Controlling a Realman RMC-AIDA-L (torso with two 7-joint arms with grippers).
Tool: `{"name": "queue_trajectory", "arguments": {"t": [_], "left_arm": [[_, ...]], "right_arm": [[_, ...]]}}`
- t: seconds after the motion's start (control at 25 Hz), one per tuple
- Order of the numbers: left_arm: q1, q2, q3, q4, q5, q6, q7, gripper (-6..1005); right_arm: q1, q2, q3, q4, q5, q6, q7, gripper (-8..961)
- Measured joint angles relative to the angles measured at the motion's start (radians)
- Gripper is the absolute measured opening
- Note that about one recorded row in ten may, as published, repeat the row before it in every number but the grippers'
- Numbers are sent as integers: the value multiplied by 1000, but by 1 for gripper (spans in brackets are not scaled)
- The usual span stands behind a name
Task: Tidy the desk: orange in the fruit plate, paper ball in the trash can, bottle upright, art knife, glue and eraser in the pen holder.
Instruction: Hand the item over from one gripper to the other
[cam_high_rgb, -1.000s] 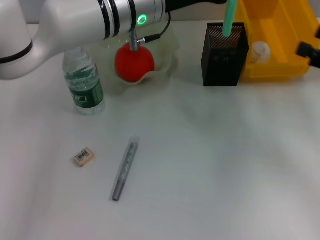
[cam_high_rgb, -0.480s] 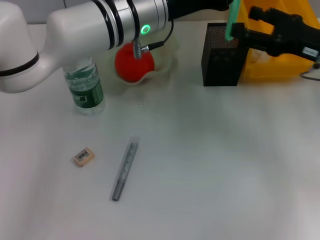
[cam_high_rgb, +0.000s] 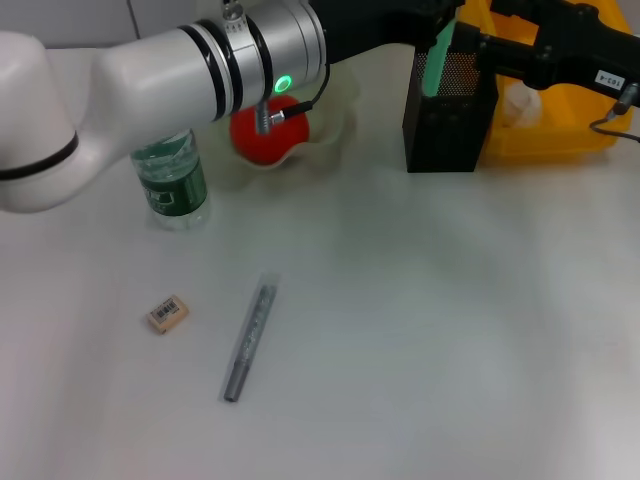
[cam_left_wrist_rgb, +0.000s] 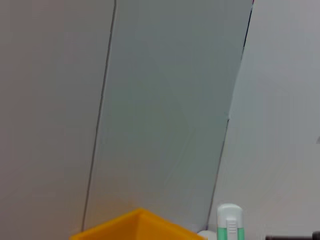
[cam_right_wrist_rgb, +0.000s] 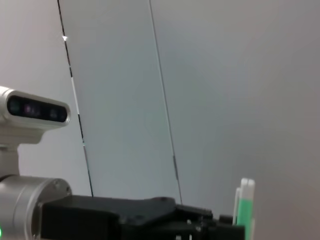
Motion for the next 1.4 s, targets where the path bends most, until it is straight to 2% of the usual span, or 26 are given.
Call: {"name": "queue_trajectory", "arguments": {"t": [0.2, 0.32, 0.56, 0.64, 0.68, 0.84, 0.88, 0.92, 0.96, 1.04, 1.12, 1.28, 1.4], "left_arm": [[52, 3, 25, 84, 12, -46, 16, 203], [74, 9, 20, 125, 33, -44, 10, 204], [80, 11, 17, 135, 40, -41, 3, 205], [96, 17, 12, 162, 77, -38, -37, 205], [123, 19, -17, 202, 181, -17, -114, 206], [123, 19, -17, 202, 181, -17, -114, 206], [180, 18, -142, 272, 383, 116, -248, 207], [180, 18, -142, 272, 383, 116, -248, 207], [194, 19, -206, 280, 441, 188, -289, 207], [194, 19, -206, 280, 441, 188, -289, 207], [227, 17, -301, 294, 508, 287, -332, 208], [269, 15, -305, 329, 513, 293, -332, 209], [273, 14, -304, 335, 513, 294, -332, 209]], "right_arm": [[16, -4, -5, 1, -20, -5, -4, 786], [33, -4, -49, 1, -43, -3, 7, 786], [54, -4, -65, 9, -43, 10, 11, 785], [64, -4, -69, 10, -44, 11, 17, 785], [71, -5, -75, 10, -46, 11, 22, 785], [94, -20, -121, 9, -55, 2, 62, 785], [98, -25, -137, 7, -56, 1, 74, 785], [103, -32, -158, 5, -56, 0, 89, 785], [111, -43, -190, 2, -56, 0, 114, 785], [121, -48, -214, 2, -56, -4, 130, 785], [124, -49, -223, 2, -56, -7, 135, 785], [137, -48, -241, 5, -57, -8, 143, 784], [146, -43, -241, 8, -57, 0, 143, 784]]}}
